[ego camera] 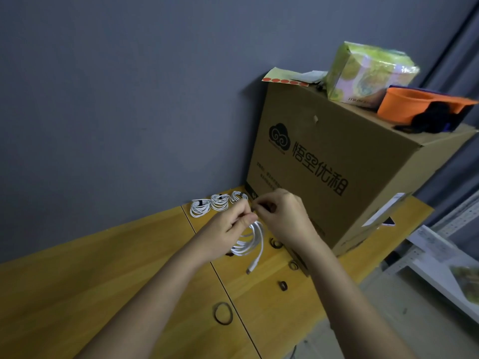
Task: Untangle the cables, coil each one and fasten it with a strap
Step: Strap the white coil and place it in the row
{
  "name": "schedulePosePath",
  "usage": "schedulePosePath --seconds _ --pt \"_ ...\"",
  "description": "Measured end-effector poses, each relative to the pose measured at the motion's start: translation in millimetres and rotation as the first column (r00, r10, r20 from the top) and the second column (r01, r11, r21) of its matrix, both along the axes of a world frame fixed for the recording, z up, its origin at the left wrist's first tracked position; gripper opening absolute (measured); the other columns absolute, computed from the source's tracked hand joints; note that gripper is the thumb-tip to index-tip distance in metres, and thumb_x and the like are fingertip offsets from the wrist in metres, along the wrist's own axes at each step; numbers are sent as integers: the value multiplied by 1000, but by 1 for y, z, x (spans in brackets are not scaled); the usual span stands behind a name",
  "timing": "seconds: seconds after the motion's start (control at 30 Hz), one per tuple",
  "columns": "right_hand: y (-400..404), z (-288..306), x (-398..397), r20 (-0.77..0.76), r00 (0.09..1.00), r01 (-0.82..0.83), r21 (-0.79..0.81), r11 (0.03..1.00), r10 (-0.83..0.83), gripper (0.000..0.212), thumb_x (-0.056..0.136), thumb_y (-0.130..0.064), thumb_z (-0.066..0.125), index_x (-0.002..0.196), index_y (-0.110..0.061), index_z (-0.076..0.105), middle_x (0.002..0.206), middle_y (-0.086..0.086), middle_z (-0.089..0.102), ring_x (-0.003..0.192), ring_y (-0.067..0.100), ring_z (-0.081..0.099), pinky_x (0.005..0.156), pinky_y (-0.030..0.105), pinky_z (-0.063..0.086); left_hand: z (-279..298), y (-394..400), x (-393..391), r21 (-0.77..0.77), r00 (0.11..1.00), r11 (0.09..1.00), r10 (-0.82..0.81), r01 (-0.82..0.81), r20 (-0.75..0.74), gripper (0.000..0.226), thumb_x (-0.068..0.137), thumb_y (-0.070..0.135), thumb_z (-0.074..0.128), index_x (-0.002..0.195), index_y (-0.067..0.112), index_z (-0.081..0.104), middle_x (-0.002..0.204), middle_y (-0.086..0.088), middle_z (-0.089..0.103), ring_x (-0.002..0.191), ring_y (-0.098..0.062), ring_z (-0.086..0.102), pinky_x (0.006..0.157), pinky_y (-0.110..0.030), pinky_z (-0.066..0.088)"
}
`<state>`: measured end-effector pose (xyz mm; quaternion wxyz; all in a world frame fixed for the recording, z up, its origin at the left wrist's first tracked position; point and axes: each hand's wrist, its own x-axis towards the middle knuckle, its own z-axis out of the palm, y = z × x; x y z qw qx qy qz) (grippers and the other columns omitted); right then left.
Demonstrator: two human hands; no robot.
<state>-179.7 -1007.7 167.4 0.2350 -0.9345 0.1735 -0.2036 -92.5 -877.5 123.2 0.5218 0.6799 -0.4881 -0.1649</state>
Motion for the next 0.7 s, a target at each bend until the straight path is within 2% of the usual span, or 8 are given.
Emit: schedulePosePath --seconds 0.13,0.23,0.33,0.4,0.47,0.53,0.63,0.7 --pt "-5 10 6 -142 966 -188 196 963 217 18 86 -10 62 75 -18 73 70 -5 67 64 6 59 58 22 44 4 3 0 -12 999 1000 -10 9 -52 27 100 29 44 76 17 38 65 6 34 60 -9 32 58 -29 30" --pt "-10 9 10 -214 925 -238 317 918 313 26 91 -10 57 72 -22 70 63 -8 63 56 0 51 56 21 42 7 5 0 -21 997 1000 8 -9 -72 25 100 30 44 80 16 41 67 4 38 63 -11 37 61 -34 36" --pt "-13 4 11 -238 904 -247 388 888 355 25 96 -16 54 77 -12 71 64 -4 58 60 5 48 61 26 41 9 9 0 -6 997 1000 27 -27 -66 18 98 40 43 86 26 43 80 -17 52 74 -30 51 72 -48 47" --pt "-13 3 10 -241 891 -254 440 861 386 27 98 -18 53 80 -7 70 60 -4 52 57 8 42 59 28 37 9 10 0 10 998 1000 27 -27 -65 18 95 47 41 86 31 42 89 -24 56 80 -33 56 76 -51 48" --pt "-11 2 7 -206 888 -273 483 832 410 26 98 -15 53 78 -15 70 56 -12 54 53 2 45 57 18 38 7 10 -1 14 998 999 39 -38 -58 19 97 45 41 88 28 41 83 -20 55 72 -27 52 69 -47 46" --pt "-8 2 5 -124 899 -297 533 792 420 22 96 -7 54 85 -19 69 67 -9 66 62 0 58 62 14 44 6 9 0 10 997 998 56 -55 -53 17 98 40 42 87 28 40 75 -8 49 67 -16 46 66 -39 41" --pt "-10 0 3 -22 912 -316 600 735 410 19 94 3 51 103 -12 60 83 7 71 79 15 66 73 24 51 5 10 0 13 995 998 55 -54 -83 20 95 52 42 85 35 39 80 -9 58 76 -24 58 77 -47 50" --pt "-10 1 1 20 901 -351 622 699 434 19 96 4 47 105 -11 56 81 5 71 79 18 65 74 28 49 6 10 1 21 993 998 64 -63 -103 20 96 51 42 84 36 39 77 1 62 68 -20 55 76 -52 50"
